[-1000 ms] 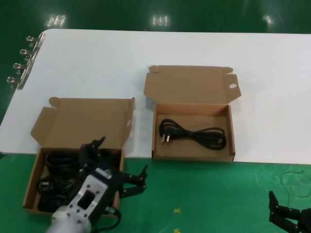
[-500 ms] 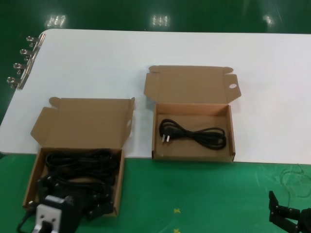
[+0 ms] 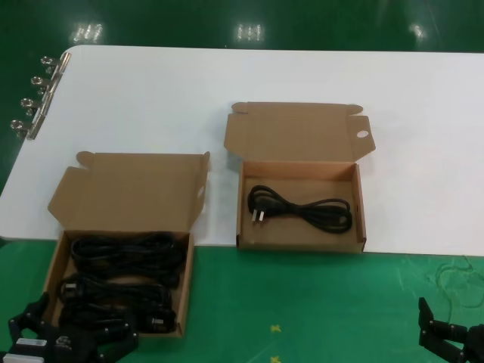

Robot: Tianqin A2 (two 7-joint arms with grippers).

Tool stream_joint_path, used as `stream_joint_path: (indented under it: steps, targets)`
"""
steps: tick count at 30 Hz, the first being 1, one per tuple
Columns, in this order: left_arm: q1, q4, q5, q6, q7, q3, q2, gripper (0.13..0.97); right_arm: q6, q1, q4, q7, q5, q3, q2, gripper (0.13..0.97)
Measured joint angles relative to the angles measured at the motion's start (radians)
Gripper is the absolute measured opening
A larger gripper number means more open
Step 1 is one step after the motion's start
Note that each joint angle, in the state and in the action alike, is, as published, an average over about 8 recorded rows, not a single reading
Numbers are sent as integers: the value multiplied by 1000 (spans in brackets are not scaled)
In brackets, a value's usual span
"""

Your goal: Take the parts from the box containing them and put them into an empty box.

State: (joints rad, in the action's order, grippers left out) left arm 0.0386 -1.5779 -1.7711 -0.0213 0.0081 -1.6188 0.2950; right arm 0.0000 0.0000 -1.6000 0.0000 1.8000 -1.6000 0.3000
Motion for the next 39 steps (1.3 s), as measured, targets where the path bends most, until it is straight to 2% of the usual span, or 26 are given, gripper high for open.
stream_joint_path:
  steps: [39]
  targets:
    - [-1, -1, -1, 1, 0, 1, 0, 966, 0, 0, 0, 0, 0, 0, 0, 966]
